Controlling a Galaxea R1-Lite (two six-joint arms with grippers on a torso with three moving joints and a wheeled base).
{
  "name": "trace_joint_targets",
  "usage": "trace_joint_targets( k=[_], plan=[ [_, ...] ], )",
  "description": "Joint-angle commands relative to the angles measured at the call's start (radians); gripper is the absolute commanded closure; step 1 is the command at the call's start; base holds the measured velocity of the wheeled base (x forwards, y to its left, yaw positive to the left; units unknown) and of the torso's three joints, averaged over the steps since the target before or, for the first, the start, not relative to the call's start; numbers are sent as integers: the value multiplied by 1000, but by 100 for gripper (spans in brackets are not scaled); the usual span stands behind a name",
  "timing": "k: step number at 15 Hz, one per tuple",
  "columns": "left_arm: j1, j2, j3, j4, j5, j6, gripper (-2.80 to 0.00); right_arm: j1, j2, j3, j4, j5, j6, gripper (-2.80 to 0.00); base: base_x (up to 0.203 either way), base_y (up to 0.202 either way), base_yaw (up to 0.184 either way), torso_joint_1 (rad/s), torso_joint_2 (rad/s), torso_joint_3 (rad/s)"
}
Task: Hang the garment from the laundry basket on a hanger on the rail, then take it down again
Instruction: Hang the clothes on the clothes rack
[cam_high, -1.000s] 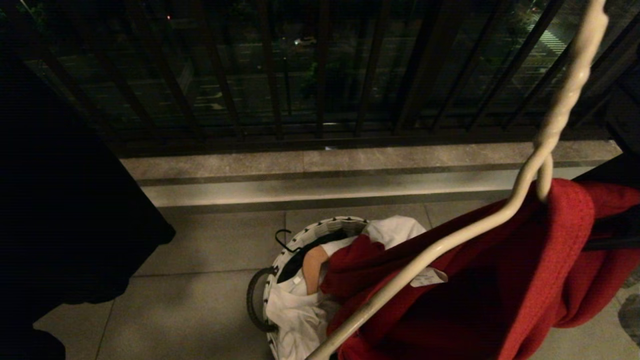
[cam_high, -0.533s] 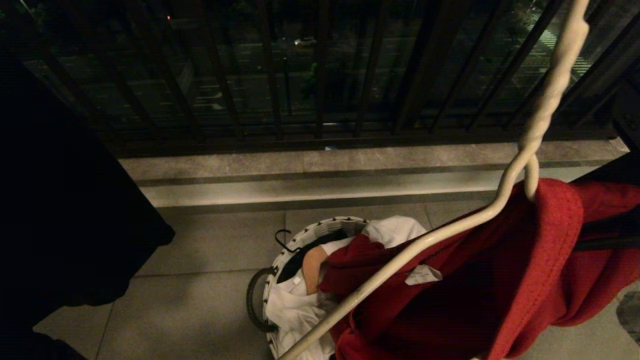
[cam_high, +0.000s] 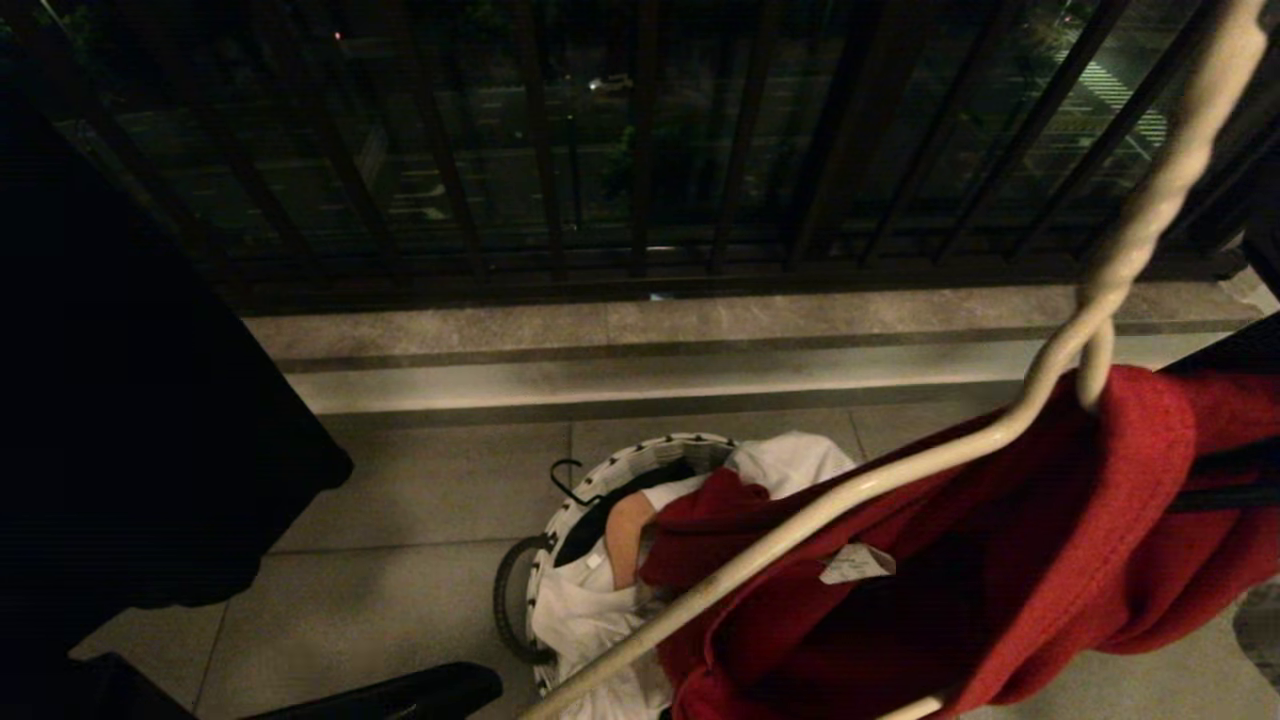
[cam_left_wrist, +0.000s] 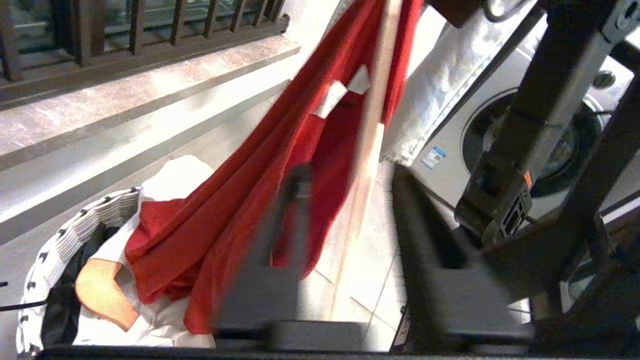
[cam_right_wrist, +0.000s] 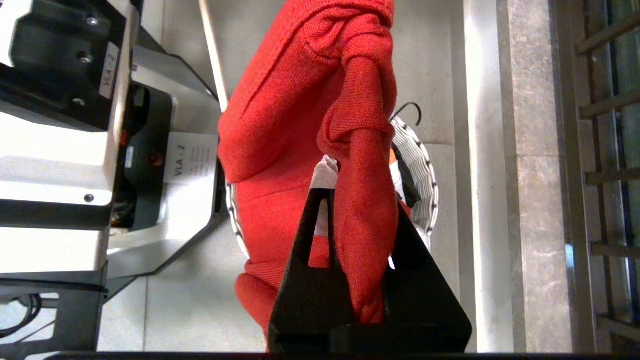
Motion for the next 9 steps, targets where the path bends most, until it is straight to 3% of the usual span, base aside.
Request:
trace_joint_targets(
  k=[1,6,9],
  plan=[
    [3,1,1,-4,1,1,-280,0,-5,1,7,-2,-5,0,0,0,0,0,0,0],
    [25,-35,-22,0,1,23,-280,-2,-17,13,12,-22,-5,0,0,0,0,0,0,0],
    [61,-125,-96,126,1,39,-280,-3,-33,27,14,-37,-5,0,0,0,0,0,0,0]
  ],
)
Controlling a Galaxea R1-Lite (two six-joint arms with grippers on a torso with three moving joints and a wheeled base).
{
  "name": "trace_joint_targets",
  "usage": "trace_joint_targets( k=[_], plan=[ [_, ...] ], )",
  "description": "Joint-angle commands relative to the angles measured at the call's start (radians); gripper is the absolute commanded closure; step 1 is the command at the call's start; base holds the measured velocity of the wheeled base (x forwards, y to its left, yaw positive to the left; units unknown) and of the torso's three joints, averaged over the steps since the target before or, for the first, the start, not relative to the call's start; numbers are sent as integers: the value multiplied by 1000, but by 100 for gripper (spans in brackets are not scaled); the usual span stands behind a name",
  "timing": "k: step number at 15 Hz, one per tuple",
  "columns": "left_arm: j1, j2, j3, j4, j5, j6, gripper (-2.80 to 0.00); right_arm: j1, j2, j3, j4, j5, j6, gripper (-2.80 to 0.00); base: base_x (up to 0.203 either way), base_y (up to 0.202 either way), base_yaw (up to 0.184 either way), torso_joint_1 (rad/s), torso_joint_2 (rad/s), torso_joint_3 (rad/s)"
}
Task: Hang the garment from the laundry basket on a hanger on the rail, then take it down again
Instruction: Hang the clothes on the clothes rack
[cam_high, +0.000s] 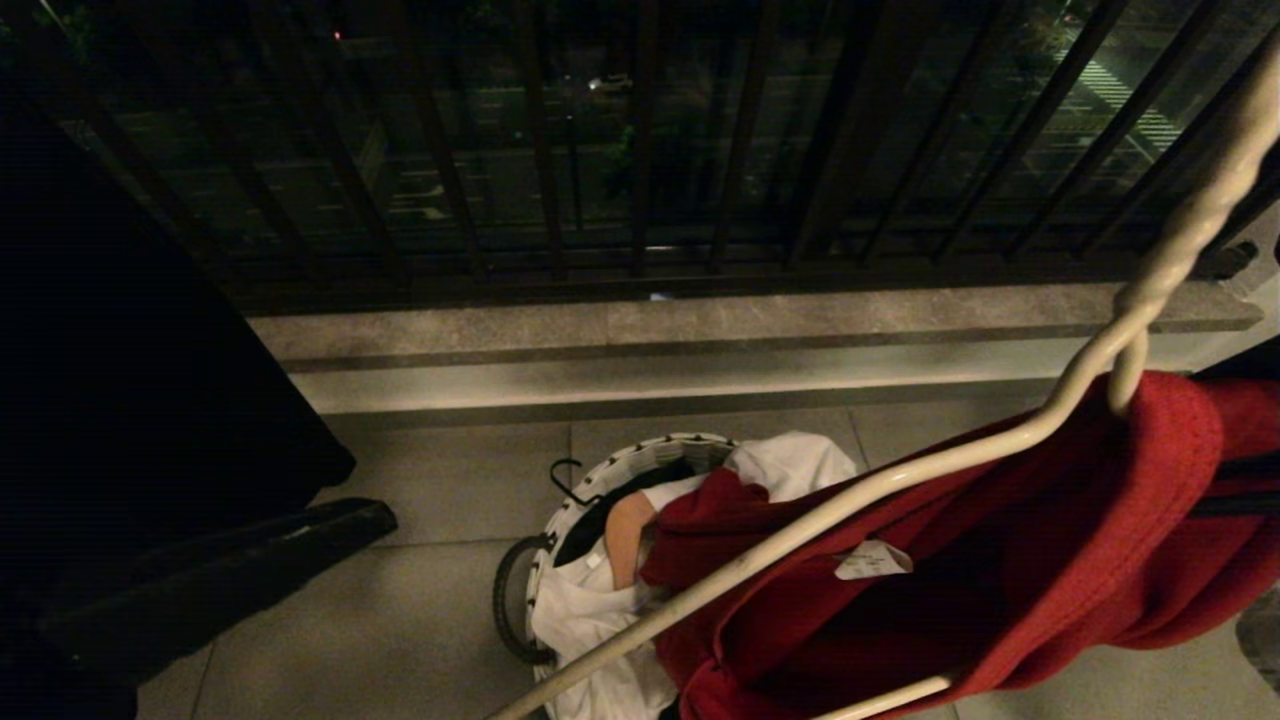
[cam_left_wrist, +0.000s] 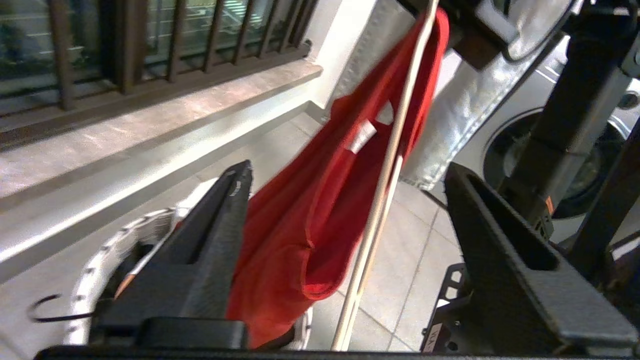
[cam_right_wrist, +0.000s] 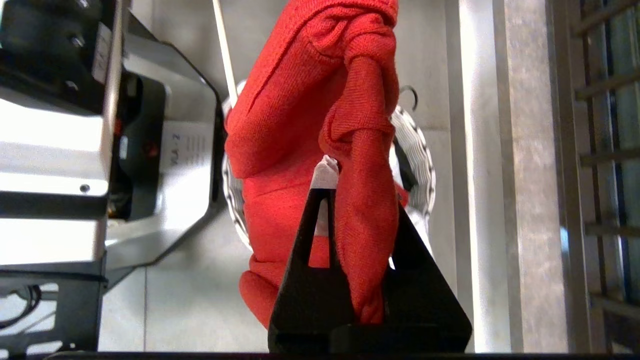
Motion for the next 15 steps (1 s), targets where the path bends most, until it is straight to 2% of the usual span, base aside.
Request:
trace_joint_targets(
  k=[1,2,5,6,9,12,15],
  plan=[
    [18,-81,-49,95,2,1,-280,0,-15,10,5,-13,-6,0,0,0,0,0,0,0],
    [40,-105,-78,166,3,1,-280,-1,-18,17,6,-17,-5,0,0,0,0,0,0,0],
    [95,-112,-104,193,4,1,-280,-4,-26,16,0,-25,-3,0,0,0,0,0,0,0],
    [119,-112,-118,199,4,1,0,-5,-24,13,-5,-33,4,0,0,0,0,0,0,0],
    [201,-112,-208,314,18,-11,0,-7,-2,9,-86,-58,29,0,0,0,0,0,0,0],
    [259,-107,-289,425,78,-24,0,-32,51,-33,-134,-86,30,0,0,0,0,0,0,0],
    [281,-120,-387,598,152,-24,0,-38,76,-87,-142,-113,34,0,0,0,0,0,0,0]
  ],
)
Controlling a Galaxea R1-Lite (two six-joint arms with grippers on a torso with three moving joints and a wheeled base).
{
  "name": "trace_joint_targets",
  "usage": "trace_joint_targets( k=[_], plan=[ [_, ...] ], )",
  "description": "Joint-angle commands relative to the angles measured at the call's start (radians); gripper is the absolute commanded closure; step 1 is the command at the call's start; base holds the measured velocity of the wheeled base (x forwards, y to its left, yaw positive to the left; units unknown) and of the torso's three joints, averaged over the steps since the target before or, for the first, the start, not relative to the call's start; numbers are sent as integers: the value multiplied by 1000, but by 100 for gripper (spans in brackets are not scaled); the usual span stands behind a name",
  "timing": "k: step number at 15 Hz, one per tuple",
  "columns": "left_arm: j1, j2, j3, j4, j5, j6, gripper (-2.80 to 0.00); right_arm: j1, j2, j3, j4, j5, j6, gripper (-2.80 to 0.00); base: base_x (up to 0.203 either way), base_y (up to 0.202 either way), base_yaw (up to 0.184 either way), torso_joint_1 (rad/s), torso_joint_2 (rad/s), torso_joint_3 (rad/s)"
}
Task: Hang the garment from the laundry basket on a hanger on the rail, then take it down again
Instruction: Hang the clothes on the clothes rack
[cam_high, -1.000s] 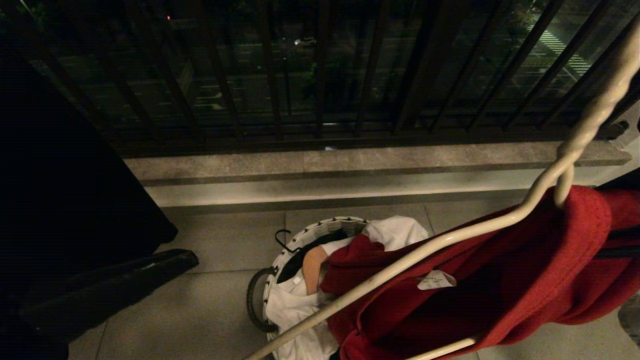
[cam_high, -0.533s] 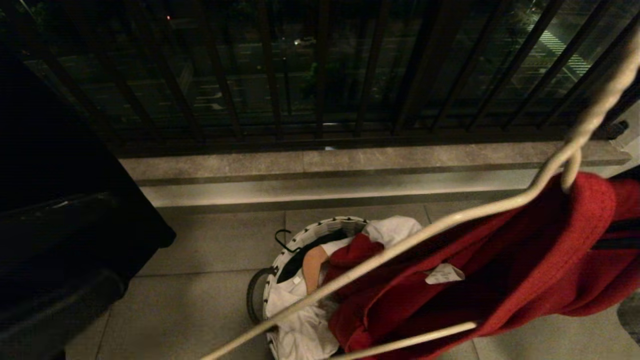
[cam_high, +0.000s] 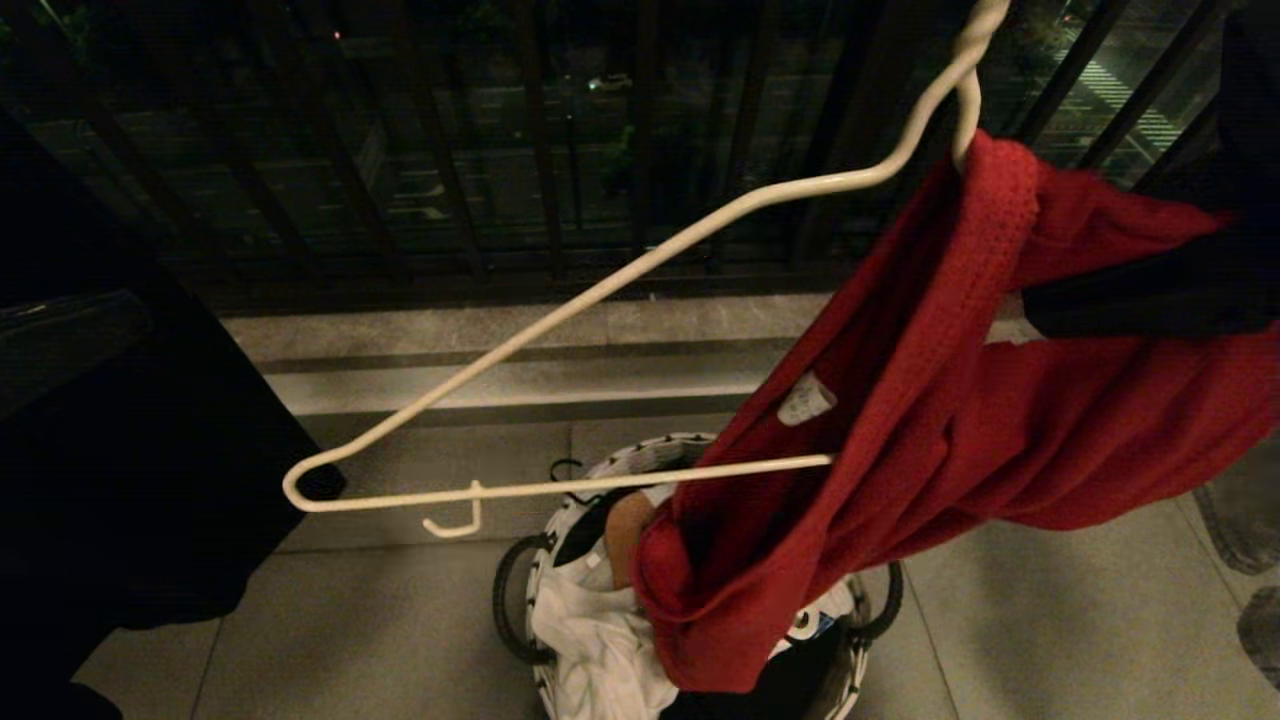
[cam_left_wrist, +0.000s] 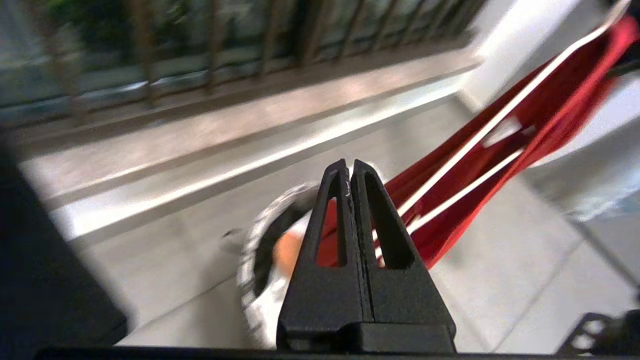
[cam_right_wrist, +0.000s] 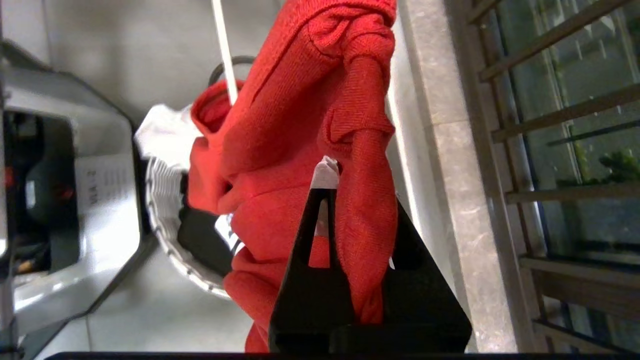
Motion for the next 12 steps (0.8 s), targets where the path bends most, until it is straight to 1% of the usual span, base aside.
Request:
trace_joint_targets(
  k=[1,2,5,7,8,9,10,12],
  plan=[
    [6,-11,-46,63,17,-3,0,-2,22,-25,-16,-1,19,0,0,0,0,0,0,0],
    [6,-12,-60,91,32,-19,0,-1,22,-31,-44,-2,34,0,0,0,0,0,0,0],
    [8,14,-87,105,48,-58,0,-2,27,-41,-102,-6,88,0,0,0,0,0,0,0],
    [9,30,-87,115,74,-69,0,-29,25,-42,-126,-21,98,0,0,0,0,0,0,0],
    [10,34,-88,149,102,-73,0,-48,24,-42,-144,-21,100,0,0,0,0,0,0,0],
    [11,40,-88,178,110,-90,0,-70,25,-42,-160,-22,101,0,0,0,0,0,0,0],
    [9,51,-87,182,110,-111,0,-83,27,-42,-170,-22,107,0,0,0,0,0,0,0],
    [9,109,-80,185,106,-203,0,-100,22,-43,-173,-22,130,0,0,0,0,0,0,0]
  ],
)
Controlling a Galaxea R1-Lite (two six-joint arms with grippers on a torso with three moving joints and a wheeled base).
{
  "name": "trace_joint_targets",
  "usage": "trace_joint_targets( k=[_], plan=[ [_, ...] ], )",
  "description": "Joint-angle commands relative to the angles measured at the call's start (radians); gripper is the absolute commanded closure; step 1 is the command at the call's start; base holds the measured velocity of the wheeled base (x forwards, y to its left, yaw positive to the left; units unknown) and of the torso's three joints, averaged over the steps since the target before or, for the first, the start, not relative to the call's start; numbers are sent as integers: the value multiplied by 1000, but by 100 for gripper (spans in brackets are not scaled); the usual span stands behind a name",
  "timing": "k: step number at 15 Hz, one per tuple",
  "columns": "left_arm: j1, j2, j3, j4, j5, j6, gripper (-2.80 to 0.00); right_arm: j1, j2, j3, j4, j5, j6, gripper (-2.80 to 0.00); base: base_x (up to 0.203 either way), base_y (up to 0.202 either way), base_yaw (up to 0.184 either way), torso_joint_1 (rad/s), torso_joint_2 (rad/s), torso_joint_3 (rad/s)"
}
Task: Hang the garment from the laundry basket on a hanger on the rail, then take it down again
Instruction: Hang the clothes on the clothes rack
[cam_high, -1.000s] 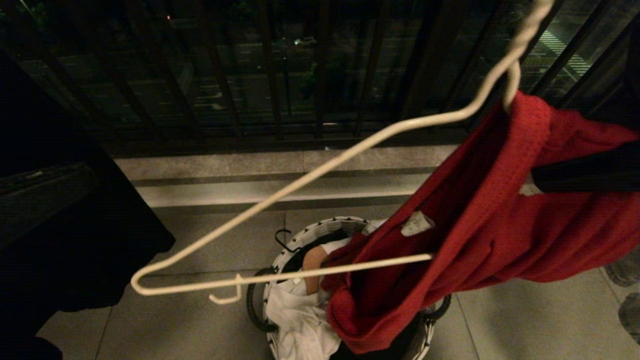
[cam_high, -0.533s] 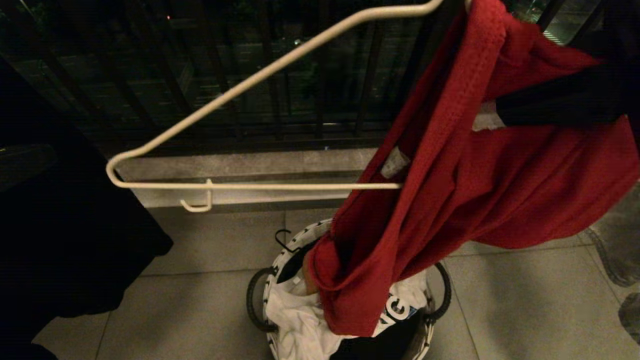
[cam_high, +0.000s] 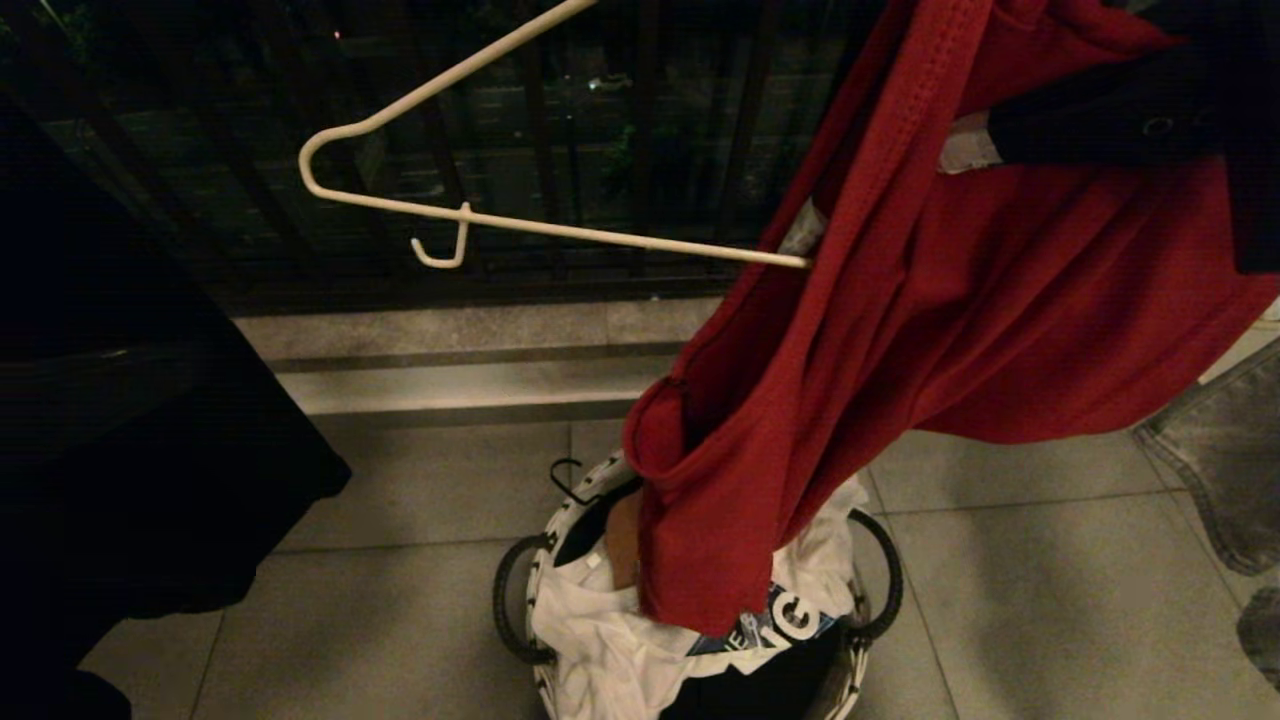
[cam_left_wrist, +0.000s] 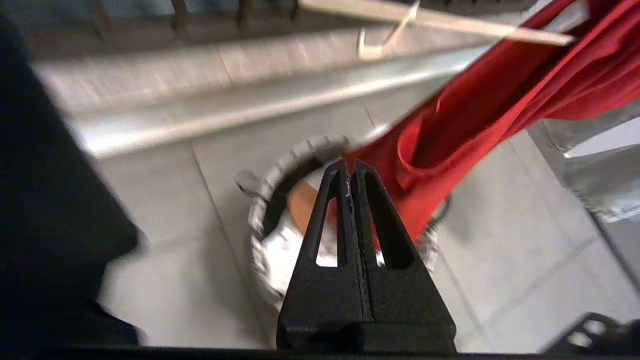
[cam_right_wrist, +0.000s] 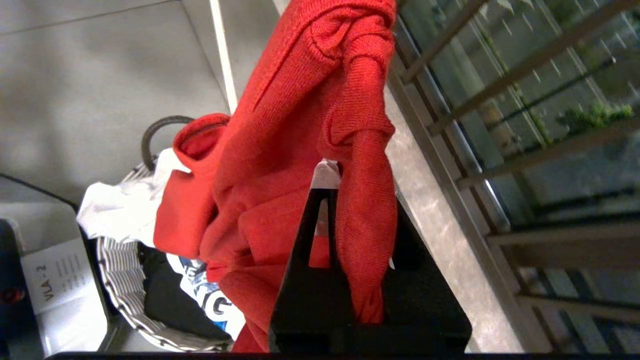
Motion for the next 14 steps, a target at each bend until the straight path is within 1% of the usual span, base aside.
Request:
trace_joint_targets(
  k=[1,2,3,4,6,7,8,9,11,12,14],
  plan=[
    [0,72,4,1,2,-57,0,-28,-5,-9,0,1,1,0,0,0,0,0,0,0],
    [0,105,8,1,2,-84,0,-45,-9,-10,-12,2,14,0,0,0,0,0,0,0],
    [0,138,18,-3,2,-105,0,-55,-18,-10,-19,2,44,0,0,0,0,0,0,0],
    [0,172,23,-5,3,-155,0,-57,-22,-11,-23,1,73,0,0,0,0,0,0,0],
    [-3,231,27,-11,0,-259,0,-58,-23,-15,-63,1,87,0,0,0,0,0,0,0],
    [-5,259,30,-26,-1,-304,0,-58,-22,-15,-88,1,104,0,0,0,0,0,0,0],
    [-6,276,43,-77,-1,-340,0,-58,-20,-15,-103,1,117,0,0,0,0,0,0,0],
    [-8,289,74,-156,-2,-349,0,-58,-18,-15,-107,1,124,0,0,0,0,0,0,0],
    [-9,311,124,-353,-7,-329,0,-57,-19,-15,-118,1,126,0,0,0,0,0,0,0],
    [-10,323,132,-379,-14,-319,0,-56,-17,-15,-133,1,126,0,0,0,0,0,0,0],
    [-10,329,118,-378,-15,-318,0,-55,-17,-15,-134,1,142,0,0,0,0,0,0,0]
  ],
)
